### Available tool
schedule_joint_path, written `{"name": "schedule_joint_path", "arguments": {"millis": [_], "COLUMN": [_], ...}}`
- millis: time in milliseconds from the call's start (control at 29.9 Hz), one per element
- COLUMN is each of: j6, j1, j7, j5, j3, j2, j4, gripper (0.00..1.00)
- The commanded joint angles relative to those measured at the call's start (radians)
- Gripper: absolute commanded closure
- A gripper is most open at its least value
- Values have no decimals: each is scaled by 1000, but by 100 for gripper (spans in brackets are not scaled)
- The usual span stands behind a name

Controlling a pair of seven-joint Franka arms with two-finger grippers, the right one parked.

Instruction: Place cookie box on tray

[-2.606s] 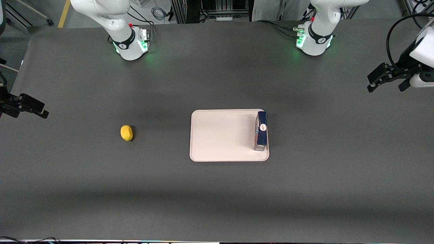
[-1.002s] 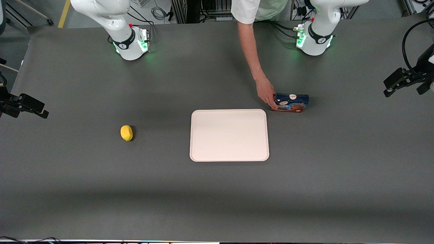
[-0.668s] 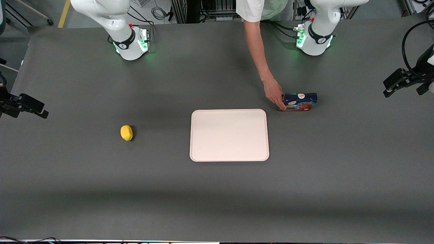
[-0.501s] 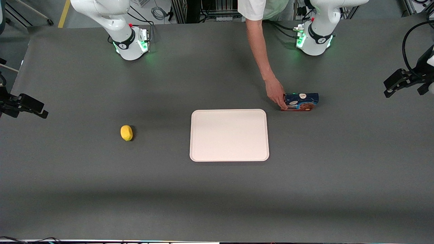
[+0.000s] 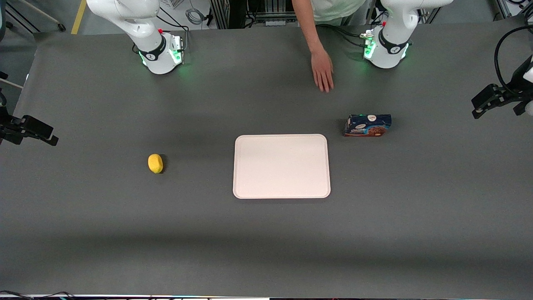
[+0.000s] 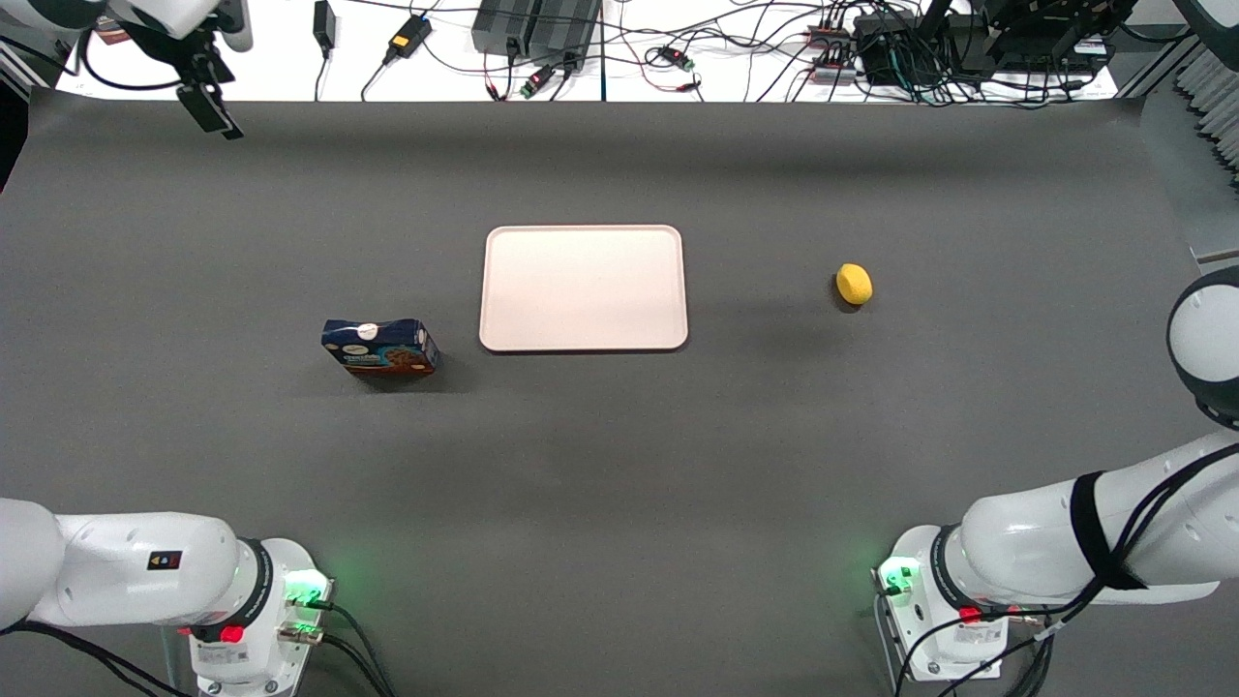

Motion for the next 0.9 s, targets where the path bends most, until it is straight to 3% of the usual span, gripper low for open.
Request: {"name": "schedule_joint_path", "arguments": {"millis": [0,401,869], "j6": [21,80,278], "j1": [-3,-2,-3], "j7": [21,23,20], "j5": [-14,-13,-16], "j3": [-49,-144,-213], "j2": [-27,-79,-150], "j4": [-60,-221,-444], "gripper": [0,0,0]}}
